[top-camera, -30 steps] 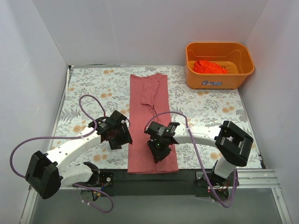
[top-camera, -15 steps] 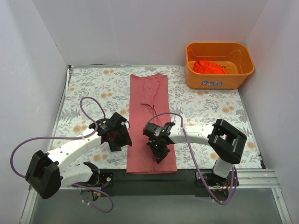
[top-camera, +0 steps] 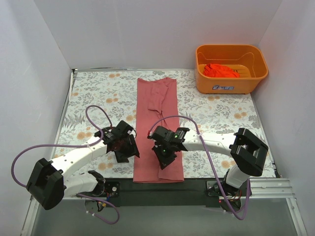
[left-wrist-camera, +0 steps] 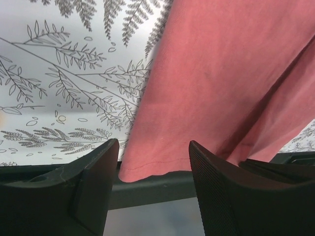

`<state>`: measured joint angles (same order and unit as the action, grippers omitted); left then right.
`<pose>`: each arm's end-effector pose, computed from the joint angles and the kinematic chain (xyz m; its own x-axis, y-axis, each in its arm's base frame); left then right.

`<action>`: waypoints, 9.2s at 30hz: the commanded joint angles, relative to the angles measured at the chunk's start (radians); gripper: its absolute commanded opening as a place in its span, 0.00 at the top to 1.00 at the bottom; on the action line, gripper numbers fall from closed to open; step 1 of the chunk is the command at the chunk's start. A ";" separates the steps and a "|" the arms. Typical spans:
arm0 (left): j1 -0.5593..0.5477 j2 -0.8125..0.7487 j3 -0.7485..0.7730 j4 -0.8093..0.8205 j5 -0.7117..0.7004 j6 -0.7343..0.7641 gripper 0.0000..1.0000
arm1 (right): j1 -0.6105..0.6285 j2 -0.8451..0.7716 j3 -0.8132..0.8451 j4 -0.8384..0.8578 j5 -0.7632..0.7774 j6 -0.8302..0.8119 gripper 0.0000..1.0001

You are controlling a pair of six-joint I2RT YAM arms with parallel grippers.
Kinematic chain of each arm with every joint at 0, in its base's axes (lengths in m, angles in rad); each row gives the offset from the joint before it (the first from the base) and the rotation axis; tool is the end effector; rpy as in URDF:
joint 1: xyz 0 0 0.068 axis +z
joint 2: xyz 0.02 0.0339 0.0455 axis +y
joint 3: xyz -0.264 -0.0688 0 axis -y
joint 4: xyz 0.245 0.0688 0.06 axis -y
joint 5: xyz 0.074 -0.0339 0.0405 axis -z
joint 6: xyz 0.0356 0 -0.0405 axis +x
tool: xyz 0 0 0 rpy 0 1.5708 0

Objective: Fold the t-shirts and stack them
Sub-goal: Fold the tshirt

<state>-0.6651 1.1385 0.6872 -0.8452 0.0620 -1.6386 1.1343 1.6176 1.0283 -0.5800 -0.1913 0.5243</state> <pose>0.1448 -0.1163 0.1949 -0.5764 -0.8135 0.0779 -0.7983 0.5402 -0.2662 0.1257 0.2856 0.1906 -0.7980 -0.5481 -0.2507 -0.6026 0.7186 0.3471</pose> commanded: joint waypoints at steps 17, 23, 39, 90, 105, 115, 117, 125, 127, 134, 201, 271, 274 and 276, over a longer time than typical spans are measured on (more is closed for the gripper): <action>-0.019 -0.023 -0.041 -0.015 0.085 0.008 0.43 | -0.074 -0.263 -0.220 -0.027 0.045 0.077 0.60; -0.025 -0.019 -0.060 -0.025 0.102 0.013 0.42 | -0.189 -0.386 -0.356 -0.011 0.024 0.114 0.49; -0.057 0.015 -0.080 0.000 0.140 0.005 0.44 | -0.271 -0.355 -0.488 0.163 -0.181 0.112 0.58; -0.243 0.027 -0.042 -0.031 0.161 -0.142 1.00 | -0.286 -0.415 -0.389 0.034 -0.228 0.028 0.99; 0.159 0.424 0.440 0.103 -0.103 0.187 1.00 | -0.599 -0.102 0.096 0.014 -0.157 -0.263 0.99; 0.260 0.559 0.554 0.264 -0.182 0.263 1.00 | -0.708 0.059 0.251 0.060 -0.158 -0.333 0.99; 0.268 0.575 0.571 0.279 -0.174 0.272 1.00 | -0.722 0.091 0.271 0.072 -0.171 -0.342 0.99; 0.289 0.668 0.609 0.317 -0.145 0.295 1.00 | -0.752 0.176 0.297 0.121 -0.194 -0.342 0.99; 0.294 0.682 0.617 0.322 -0.145 0.296 1.00 | -0.758 0.195 0.297 0.132 -0.197 -0.342 0.99; 0.294 0.719 0.612 0.337 -0.163 0.296 0.97 | -0.762 0.252 0.300 0.178 -0.197 -0.348 0.99; 0.065 0.218 0.047 0.330 -0.071 0.023 0.80 | -0.524 0.229 0.138 0.746 -0.378 -0.320 0.69; 0.065 0.230 0.169 0.339 -0.083 0.051 0.71 | -0.671 0.176 0.143 0.629 -0.608 -0.370 0.68; 0.146 0.265 0.153 0.402 -0.064 0.074 0.73 | -0.680 0.194 0.063 0.742 -0.609 -0.302 0.68; 0.208 0.299 0.155 0.429 -0.030 0.086 0.73 | -0.697 0.225 0.044 0.790 -0.637 -0.279 0.68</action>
<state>-0.5270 1.4071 0.8463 -0.4728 0.0345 -1.5692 0.4564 1.7939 1.1160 0.0448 -0.7689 0.1474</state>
